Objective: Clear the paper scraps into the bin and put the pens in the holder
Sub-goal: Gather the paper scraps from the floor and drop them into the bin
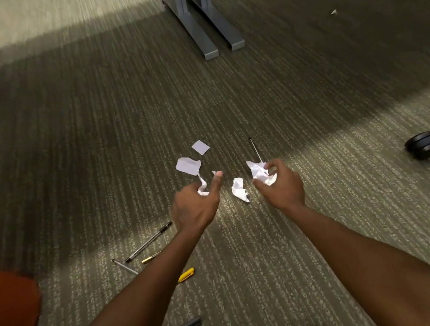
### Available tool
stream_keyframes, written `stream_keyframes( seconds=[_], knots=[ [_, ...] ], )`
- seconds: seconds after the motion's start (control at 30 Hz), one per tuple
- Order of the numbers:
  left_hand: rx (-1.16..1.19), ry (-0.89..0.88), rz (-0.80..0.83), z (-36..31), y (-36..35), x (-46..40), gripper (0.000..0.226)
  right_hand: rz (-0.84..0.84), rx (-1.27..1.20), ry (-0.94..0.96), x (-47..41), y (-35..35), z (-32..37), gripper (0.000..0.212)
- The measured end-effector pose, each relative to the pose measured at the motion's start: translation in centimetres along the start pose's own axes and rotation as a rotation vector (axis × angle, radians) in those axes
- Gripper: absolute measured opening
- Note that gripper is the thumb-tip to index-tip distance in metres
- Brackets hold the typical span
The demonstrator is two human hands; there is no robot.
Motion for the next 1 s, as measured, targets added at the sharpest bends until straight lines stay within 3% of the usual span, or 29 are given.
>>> stream_keyframes(
  seconds=[0.13,0.27,0.43,0.6,0.73,0.9,1.0],
  knots=[
    [-0.194,-0.123,0.027,-1.2,-2.5,-1.3,0.046,0.027,0.142,-0.040,-1.9,-0.7,1.2,0.051],
    [-0.445,-0.346,0.161,-2.0,-5.9,-1.3,0.051,0.058,0.305,-0.096,-3.2,-1.6,1.8,0.043],
    [-0.467,-0.418,0.211,-1.1,-8.8,-0.3,0.046,0.062,0.405,-0.094,-3.7,-2.0,2.1,0.036],
    [-0.388,-0.475,0.122,0.2,-9.0,0.5,0.045,0.090,0.102,0.024,-4.5,-3.0,2.4,0.039],
    [-0.336,-0.557,0.084,2.1,-8.4,0.5,0.043,0.094,-0.140,-0.041,-4.6,-4.2,4.4,0.056],
    [-0.349,-0.631,0.109,3.7,-7.1,0.7,0.023,0.096,-0.213,-0.144,-6.1,-7.0,5.9,0.054],
    [-0.238,-0.531,0.062,4.7,-5.2,0.0,0.019,0.164,-0.140,-0.141,-6.4,-8.9,6.3,0.050]
  ],
)
Point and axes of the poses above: each hand's wrist, its own x-axis away from the middle knuckle, its own y-axis out of the back of the hand, z = x × y, the point moved 3 cm from there along -x, towards the middle knuckle, and after that the axes turned 1 degree about -x, right-handed, at the moved point
